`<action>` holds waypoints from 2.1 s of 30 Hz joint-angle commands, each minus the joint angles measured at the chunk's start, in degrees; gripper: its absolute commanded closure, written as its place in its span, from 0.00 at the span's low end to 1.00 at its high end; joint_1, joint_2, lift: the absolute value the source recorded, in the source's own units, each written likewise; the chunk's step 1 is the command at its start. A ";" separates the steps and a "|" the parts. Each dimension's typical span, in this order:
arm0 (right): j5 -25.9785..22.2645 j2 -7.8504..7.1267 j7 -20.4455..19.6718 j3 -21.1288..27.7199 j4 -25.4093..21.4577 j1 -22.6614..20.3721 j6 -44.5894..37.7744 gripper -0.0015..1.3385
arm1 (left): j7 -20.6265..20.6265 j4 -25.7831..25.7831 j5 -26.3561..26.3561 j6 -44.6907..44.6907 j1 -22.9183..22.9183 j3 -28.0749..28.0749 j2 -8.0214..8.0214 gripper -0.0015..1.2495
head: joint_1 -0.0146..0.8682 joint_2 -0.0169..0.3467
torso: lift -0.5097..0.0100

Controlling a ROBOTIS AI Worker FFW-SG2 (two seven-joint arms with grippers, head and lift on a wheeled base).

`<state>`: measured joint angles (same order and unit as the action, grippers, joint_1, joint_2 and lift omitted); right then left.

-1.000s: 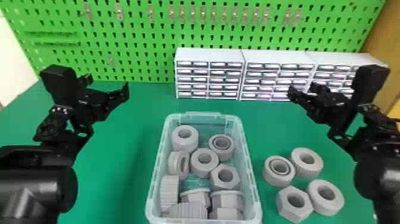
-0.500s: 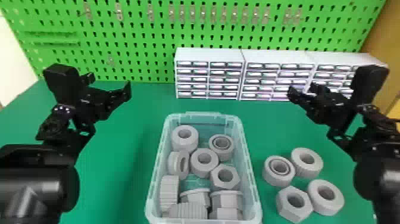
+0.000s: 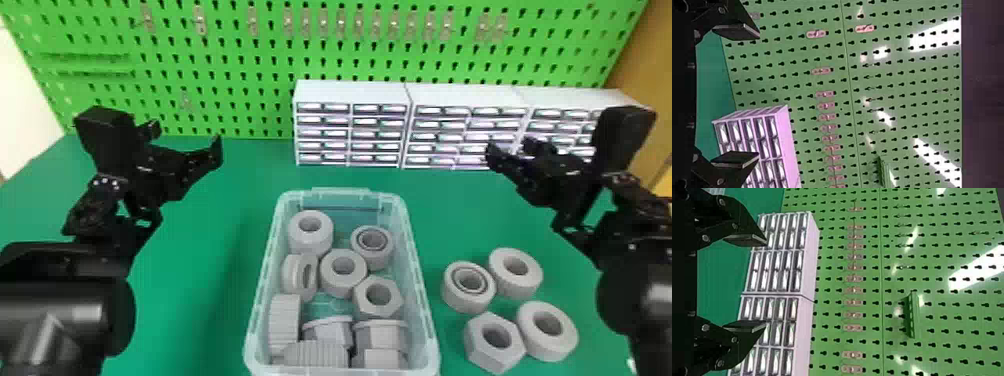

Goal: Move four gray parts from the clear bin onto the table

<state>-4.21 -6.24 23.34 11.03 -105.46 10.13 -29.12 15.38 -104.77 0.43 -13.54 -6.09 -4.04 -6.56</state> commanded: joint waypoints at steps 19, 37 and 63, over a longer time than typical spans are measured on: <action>-0.36 -0.35 0.13 -0.66 -0.09 0.41 -0.67 0.39 | 0.00 0.00 0.63 0.10 0.02 0.17 -0.04 0.16 | 0.78 0.14 | 0.89; -0.54 -0.88 0.04 -1.45 -0.09 1.12 -0.85 0.39 | 0.00 0.00 0.28 0.10 -0.24 0.17 -0.04 0.16 | 0.78 0.14 | 0.89; -0.18 -0.53 0.13 -1.10 -0.09 1.56 -0.76 0.39 | 0.00 0.00 0.63 0.10 -0.68 0.26 -0.04 0.16 | 0.78 0.14 | 0.89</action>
<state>-4.47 -6.78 23.46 9.63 -105.56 11.69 -29.88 15.38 -104.77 1.08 -13.45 -6.68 -3.78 -6.59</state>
